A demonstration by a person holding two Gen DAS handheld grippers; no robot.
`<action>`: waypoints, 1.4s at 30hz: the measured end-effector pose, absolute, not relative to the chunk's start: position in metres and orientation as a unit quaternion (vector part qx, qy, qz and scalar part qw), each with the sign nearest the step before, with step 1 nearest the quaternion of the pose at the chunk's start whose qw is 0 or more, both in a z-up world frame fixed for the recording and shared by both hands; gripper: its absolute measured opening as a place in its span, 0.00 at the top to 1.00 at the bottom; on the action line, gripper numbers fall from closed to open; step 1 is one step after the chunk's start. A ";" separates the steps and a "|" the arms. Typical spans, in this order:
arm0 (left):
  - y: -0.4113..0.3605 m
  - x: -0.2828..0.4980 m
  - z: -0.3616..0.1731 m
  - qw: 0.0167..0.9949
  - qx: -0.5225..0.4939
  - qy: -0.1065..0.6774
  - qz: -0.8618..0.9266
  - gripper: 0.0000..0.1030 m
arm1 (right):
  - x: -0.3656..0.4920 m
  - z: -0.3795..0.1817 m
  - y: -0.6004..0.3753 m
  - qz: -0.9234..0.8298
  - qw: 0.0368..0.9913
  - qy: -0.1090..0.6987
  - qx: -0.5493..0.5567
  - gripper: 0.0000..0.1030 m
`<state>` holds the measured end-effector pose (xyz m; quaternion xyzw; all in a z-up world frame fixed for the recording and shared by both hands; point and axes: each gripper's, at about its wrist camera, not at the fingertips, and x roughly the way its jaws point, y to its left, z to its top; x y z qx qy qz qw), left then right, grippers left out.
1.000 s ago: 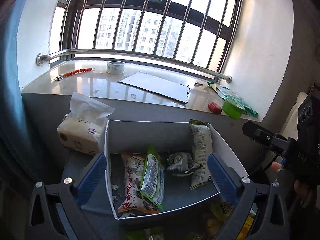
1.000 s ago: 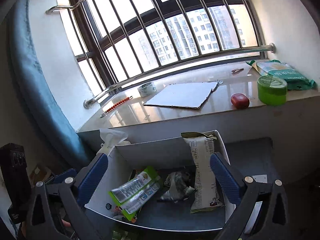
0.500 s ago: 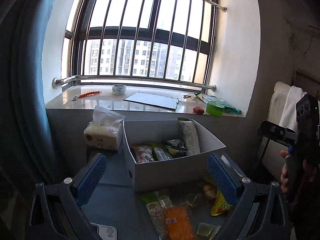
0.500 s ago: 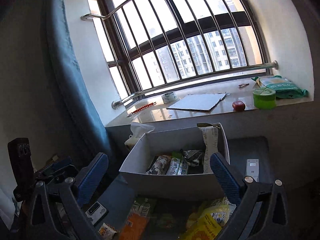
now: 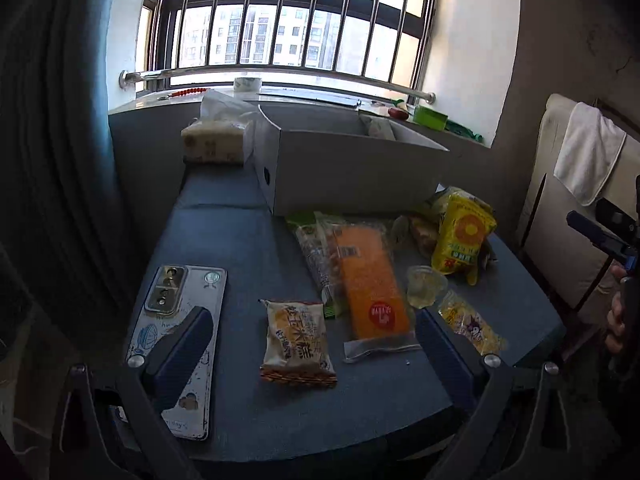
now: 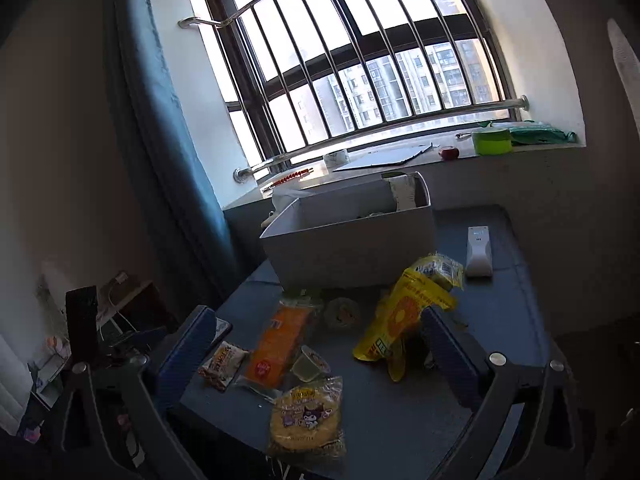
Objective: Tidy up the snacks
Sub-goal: 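Grasp the cookie packet with the left gripper while the right grasps the orange cake packet, both into box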
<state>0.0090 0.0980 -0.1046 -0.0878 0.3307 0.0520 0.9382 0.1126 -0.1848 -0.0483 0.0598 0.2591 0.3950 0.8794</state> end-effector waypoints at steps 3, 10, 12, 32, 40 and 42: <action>0.092 0.024 -0.122 0.925 -0.061 0.369 0.061 0.00 | 0.112 -0.058 -0.181 0.399 0.873 0.276 0.049 0.00; 0.099 0.044 -0.146 0.906 -0.051 0.413 0.078 0.01 | 0.109 -0.066 -0.177 0.397 0.872 0.283 0.039 0.00; 0.103 0.048 -0.149 0.902 -0.050 0.419 0.090 0.01 | 0.109 -0.068 -0.174 0.399 0.869 0.288 0.037 0.00; 0.112 0.021 -0.111 0.934 -0.064 0.342 0.078 0.61 | 0.133 -0.099 -0.062 0.434 0.819 0.371 -0.056 0.00; 0.128 -0.009 -0.087 0.947 -0.097 0.296 0.082 0.61 | 0.181 -0.153 0.029 0.364 0.798 0.460 -0.140 0.00; 0.131 -0.010 -0.088 0.947 -0.106 0.294 0.078 0.61 | 0.186 -0.165 0.039 0.347 0.796 0.472 -0.150 0.00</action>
